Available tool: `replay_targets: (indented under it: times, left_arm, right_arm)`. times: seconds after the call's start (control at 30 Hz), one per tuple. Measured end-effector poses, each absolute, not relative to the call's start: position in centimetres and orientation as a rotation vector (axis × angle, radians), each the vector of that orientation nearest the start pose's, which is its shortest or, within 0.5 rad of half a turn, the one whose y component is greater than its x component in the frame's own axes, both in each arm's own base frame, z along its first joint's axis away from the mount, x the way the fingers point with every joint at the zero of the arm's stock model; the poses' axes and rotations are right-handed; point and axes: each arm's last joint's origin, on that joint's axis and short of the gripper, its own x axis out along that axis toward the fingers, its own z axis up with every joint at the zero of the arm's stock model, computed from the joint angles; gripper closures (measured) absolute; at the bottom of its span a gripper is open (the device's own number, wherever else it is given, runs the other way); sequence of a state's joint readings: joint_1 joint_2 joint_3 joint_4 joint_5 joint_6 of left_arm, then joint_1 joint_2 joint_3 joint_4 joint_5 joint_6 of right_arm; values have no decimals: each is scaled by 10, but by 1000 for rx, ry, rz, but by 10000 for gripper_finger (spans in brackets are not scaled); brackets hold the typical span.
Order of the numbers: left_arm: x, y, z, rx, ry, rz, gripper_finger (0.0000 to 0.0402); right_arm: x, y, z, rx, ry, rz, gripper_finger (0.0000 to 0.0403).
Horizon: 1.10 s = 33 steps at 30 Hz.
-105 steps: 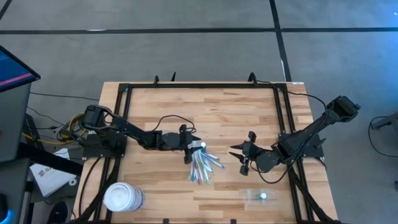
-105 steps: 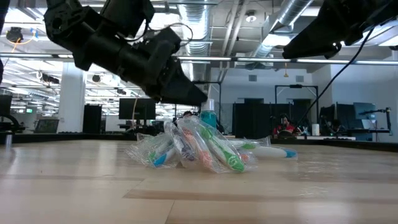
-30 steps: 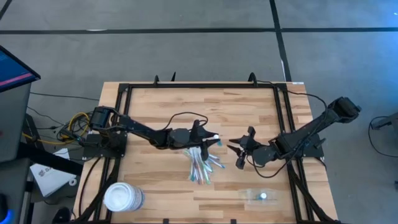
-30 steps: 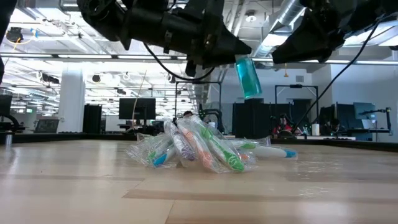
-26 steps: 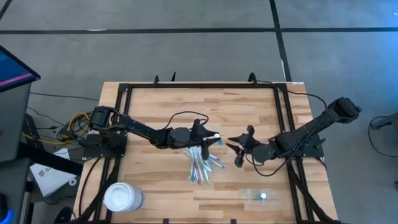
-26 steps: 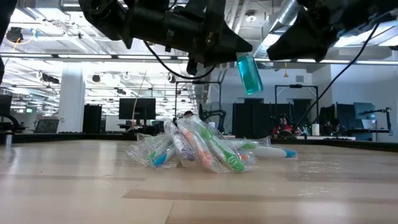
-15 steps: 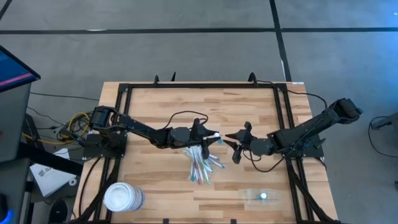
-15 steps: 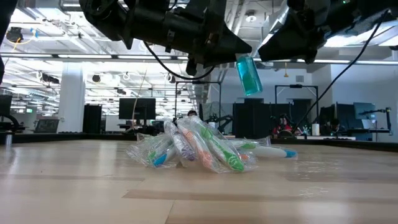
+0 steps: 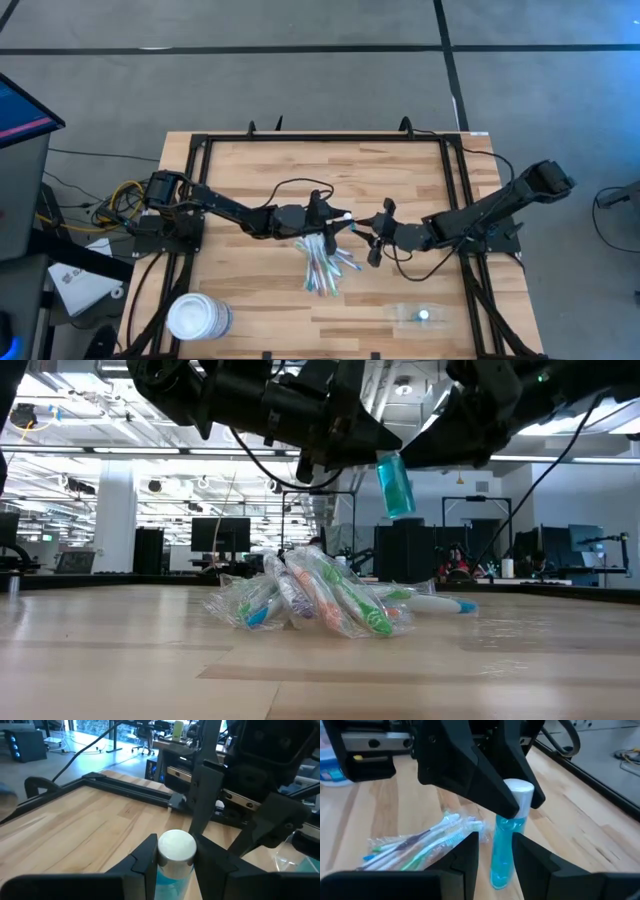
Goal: Pick & Place toothbrushing station
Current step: Put the blue mouthwash into the transparent organizer
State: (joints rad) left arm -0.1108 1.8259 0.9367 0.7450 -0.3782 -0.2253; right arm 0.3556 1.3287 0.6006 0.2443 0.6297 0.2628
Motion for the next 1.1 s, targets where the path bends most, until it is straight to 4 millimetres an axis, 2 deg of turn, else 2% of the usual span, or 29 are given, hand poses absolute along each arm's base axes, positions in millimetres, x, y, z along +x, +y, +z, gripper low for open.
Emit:
replay_targets:
  times: [0.2,1.1]
  left_arm:
    - [380,-31,193,-188,108,287,309]
    - [380,-32,193,-189,117,273,309]
  right_arm:
    - [255,71,200,25,393,-343,295]
    - [252,68,201,-4,418,-372,287]
